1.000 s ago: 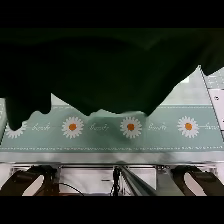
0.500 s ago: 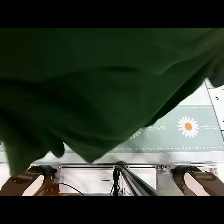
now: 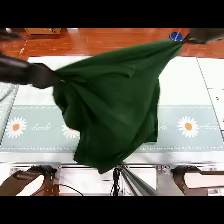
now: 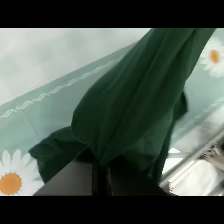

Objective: Fold the shirts.

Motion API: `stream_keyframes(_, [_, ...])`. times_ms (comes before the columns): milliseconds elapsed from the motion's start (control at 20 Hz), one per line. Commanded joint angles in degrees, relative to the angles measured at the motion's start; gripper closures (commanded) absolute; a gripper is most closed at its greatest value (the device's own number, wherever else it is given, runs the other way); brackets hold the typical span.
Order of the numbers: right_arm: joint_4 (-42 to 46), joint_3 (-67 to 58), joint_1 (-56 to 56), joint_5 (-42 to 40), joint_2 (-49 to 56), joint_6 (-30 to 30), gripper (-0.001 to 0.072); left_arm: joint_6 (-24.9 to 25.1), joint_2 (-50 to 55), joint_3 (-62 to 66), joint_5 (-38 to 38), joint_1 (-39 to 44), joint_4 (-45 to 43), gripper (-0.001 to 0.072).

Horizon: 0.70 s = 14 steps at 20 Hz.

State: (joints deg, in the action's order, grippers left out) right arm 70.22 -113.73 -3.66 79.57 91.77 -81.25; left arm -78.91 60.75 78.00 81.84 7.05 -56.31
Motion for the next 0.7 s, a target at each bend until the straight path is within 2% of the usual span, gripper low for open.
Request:
stream_keyframes(0, [-1.33, -0.04, 1.25, -9.53, 9.60, 0.35, 0.0694, 6.23, 11.61, -5.38, -8.59, -0.15, -1.16, 0.0675])
stream_keyframes(200, [-1.55, -0.04, 4.35, -18.23, 13.00, -0.17, 0.0694, 7.39, 21.29, -5.38, -16.72, -0.35, -1.16, 0.0674])
stream_keyframes(350, [-1.66, -0.04, 6.14, -15.04, 15.45, -0.13, 0.0689, 7.30, 25.81, -5.38, -16.59, -0.35, -1.16, 0.0674])
stream_keyframes(400, [-1.79, -0.04, 6.32, -13.46, 15.93, -0.11, 0.0647, 7.30, 26.82, -5.38, -15.96, -0.35, -1.14, 0.0674])
stream_keyframes(450, [-2.51, -0.07, 6.32, -11.87, 15.76, 0.22, 0.0479, 7.30, 27.34, -5.38, -15.63, -0.35, -1.14, 0.0673])
stream_keyframes(500, [-3.21, -0.11, 5.79, -10.19, 14.80, 0.79, 0.0374, 7.34, 27.50, -5.38, -15.61, -0.37, -1.16, 0.0674])
stream_keyframes(600, [-3.04, -0.11, 3.30, -4.63, 10.67, 2.45, 0.0256, 7.65, 27.50, -5.33, -15.61, -0.37, -1.18, 0.0673])
stream_keyframes(650, [-2.14, -0.11, 1.33, 0.92, 7.98, 2.47, 0.0160, 8.37, 27.50, -5.33, -15.34, -0.37, -1.18, 0.0674])
